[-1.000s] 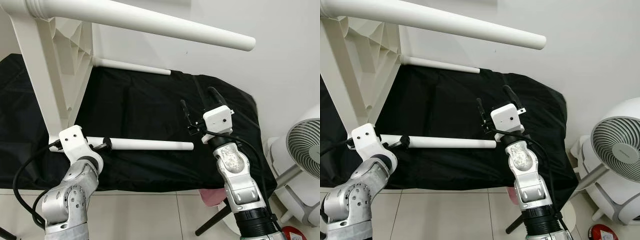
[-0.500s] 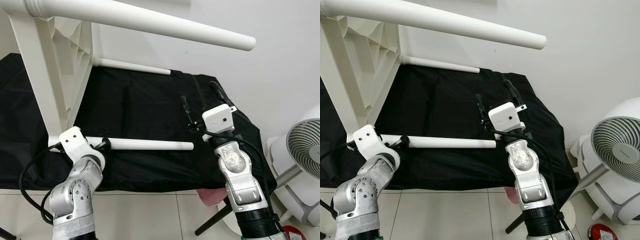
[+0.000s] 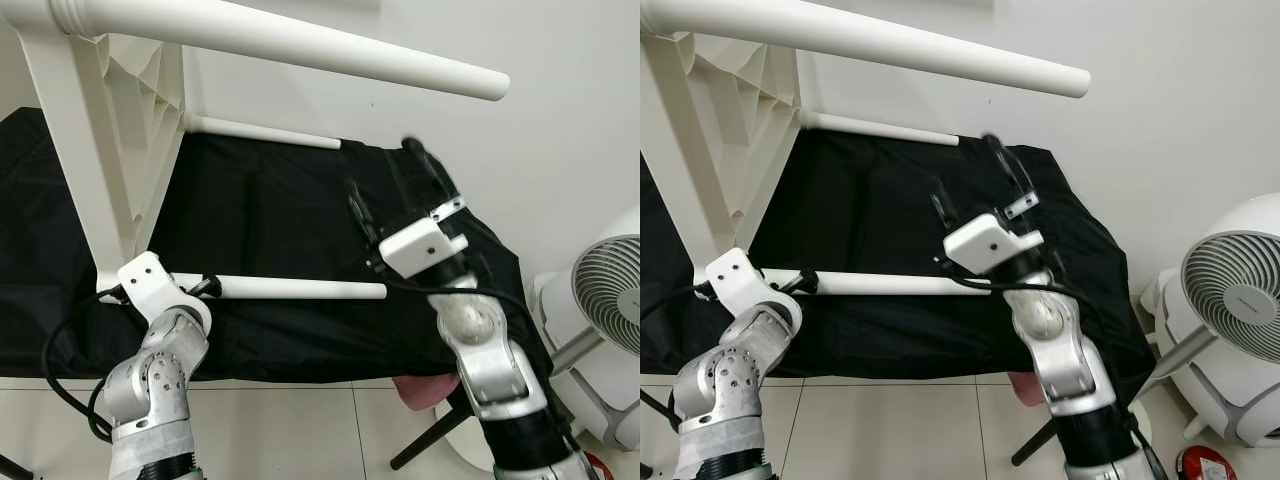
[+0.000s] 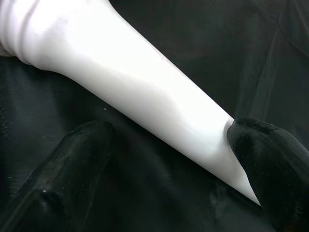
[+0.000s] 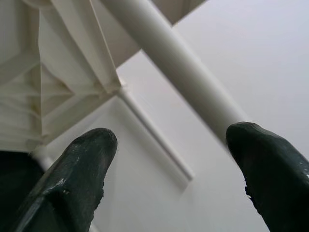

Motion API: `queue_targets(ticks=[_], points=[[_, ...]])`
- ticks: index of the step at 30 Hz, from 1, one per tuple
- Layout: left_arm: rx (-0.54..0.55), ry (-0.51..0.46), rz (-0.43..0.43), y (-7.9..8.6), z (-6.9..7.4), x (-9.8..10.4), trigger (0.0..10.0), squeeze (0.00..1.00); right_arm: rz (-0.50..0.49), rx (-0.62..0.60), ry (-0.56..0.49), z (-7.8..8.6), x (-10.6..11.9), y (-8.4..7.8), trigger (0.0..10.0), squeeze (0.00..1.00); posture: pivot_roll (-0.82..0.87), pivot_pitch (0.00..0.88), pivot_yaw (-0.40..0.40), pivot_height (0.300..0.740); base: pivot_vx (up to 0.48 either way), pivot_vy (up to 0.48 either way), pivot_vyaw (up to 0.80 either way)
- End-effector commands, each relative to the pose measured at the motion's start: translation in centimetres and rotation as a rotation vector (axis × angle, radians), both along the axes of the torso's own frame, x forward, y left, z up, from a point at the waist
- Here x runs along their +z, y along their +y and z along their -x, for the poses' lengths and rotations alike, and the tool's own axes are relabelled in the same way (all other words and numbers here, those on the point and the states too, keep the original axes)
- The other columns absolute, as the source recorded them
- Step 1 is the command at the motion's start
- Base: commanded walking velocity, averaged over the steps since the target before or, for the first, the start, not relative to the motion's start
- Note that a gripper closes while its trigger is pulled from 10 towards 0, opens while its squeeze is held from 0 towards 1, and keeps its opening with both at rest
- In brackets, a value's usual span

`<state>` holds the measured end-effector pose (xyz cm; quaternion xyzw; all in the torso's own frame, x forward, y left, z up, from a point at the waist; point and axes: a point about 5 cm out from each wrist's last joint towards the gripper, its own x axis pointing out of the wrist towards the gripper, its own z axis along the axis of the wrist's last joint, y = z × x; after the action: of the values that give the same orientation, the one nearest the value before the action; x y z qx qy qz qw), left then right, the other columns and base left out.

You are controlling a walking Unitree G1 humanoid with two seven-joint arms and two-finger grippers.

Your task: Building children table

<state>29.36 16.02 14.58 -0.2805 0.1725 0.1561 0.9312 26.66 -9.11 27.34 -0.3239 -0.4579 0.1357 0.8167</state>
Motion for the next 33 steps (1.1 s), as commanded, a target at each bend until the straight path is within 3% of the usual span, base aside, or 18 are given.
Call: queue_targets(ticks=[1, 6, 18, 23, 33], points=[[-0.030, 0.024, 0.071, -1.8, -0.1, -0.6, 10.0, 0.00, 0.031, 0.009, -0.028, 0.2, 0.3, 0.3, 10.0, 0.00, 0.03, 0.000, -0.089, 0.740, 0.000, 0.000, 0.00], [-0.038, 0.023, 0.071, -2.0, -0.2, -0.5, 10.0, 0.00, 0.070, 0.047, -0.114, -0.1, 2.2, 1.4, 10.0, 0.00, 0.03, 0.000, -0.088, 0.740, 0.000, 0.000, 0.00], [-0.046, 0.017, 0.068, -2.3, -0.3, -0.4, 10.0, 0.00, 0.193, 0.097, -0.112, -1.9, 4.9, 4.1, 10.0, 0.00, 0.02, 0.000, -0.091, 0.740, 0.000, 0.000, 0.00], [-0.050, 0.017, 0.068, -2.5, -0.2, -0.3, 10.0, 0.00, 0.213, 0.001, -0.095, -4.0, 5.8, 5.7, 10.0, 0.00, 0.02, 0.000, -0.093, 0.740, 0.000, 0.000, 0.00], [-0.054, 0.017, 0.067, -2.7, -0.2, -0.3, 10.0, 0.00, 0.238, -0.060, -0.099, -5.1, 6.9, 7.2, 10.0, 0.00, 0.02, 0.000, -0.096, 0.740, 0.000, 0.000, 0.00]])
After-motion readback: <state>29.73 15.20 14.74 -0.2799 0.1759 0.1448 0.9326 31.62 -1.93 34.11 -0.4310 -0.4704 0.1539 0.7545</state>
